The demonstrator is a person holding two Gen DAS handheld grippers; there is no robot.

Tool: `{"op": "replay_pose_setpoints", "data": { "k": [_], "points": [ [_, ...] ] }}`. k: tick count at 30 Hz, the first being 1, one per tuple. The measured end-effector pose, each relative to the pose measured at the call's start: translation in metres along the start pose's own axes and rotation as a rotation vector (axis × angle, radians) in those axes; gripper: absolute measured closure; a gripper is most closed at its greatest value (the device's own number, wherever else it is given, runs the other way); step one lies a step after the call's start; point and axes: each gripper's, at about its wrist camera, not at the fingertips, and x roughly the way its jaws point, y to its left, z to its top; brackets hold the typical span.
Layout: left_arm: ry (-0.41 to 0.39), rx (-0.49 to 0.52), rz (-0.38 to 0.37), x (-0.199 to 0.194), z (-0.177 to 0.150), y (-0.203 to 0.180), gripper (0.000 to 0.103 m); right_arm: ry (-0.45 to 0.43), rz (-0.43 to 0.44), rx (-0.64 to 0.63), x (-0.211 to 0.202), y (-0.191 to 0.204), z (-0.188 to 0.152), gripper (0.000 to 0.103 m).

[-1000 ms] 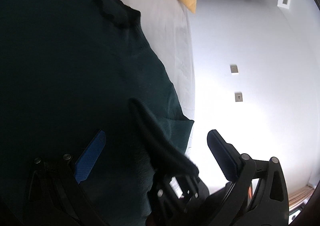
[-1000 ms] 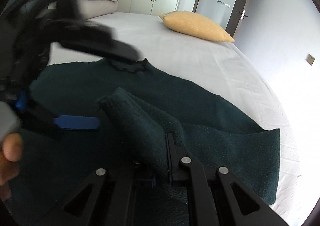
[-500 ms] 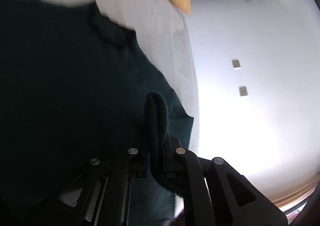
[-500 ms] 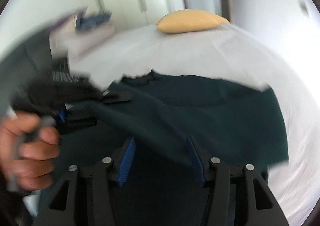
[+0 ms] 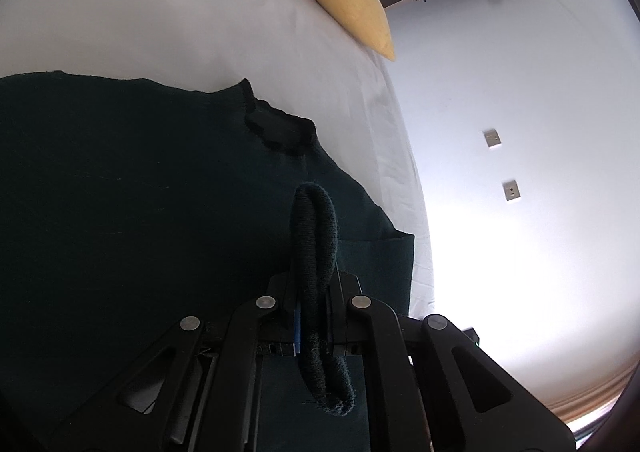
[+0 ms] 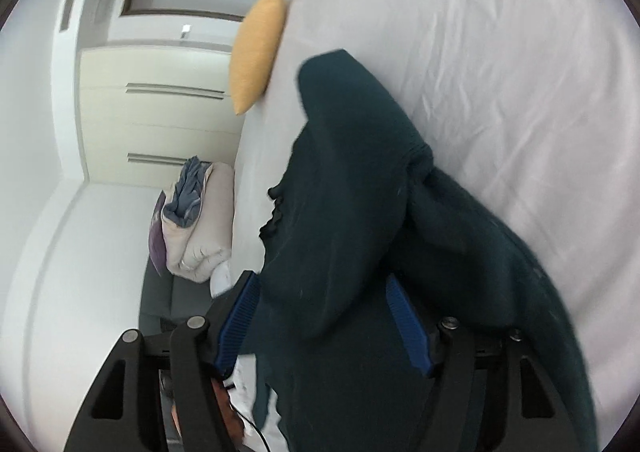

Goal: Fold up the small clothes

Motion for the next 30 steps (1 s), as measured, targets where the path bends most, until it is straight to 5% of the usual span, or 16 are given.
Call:
{"op": "replay_pose_setpoints", "data": {
  "k": [8, 19, 30],
  "points": [
    [-0.046, -0.04, 0.026, -0.034, 0.004, 0.034, 0.097, -0.077, 0.086, 0.1, 0.009, 0.001, 0.039, 0.032],
    [-0.069, -0.093, 0.07, -0.025, 0.009, 0.075, 0.097, -0.049, 0.115, 0.104, 0.0, -0.002, 0.027, 0.025],
    [-0.053, -0.088, 0.107, -0.012, 0.004, 0.081, 0.097, -0.121, 0.07, 0.096, -0.014, -0.01, 0.032, 0.031]
  ]
}}
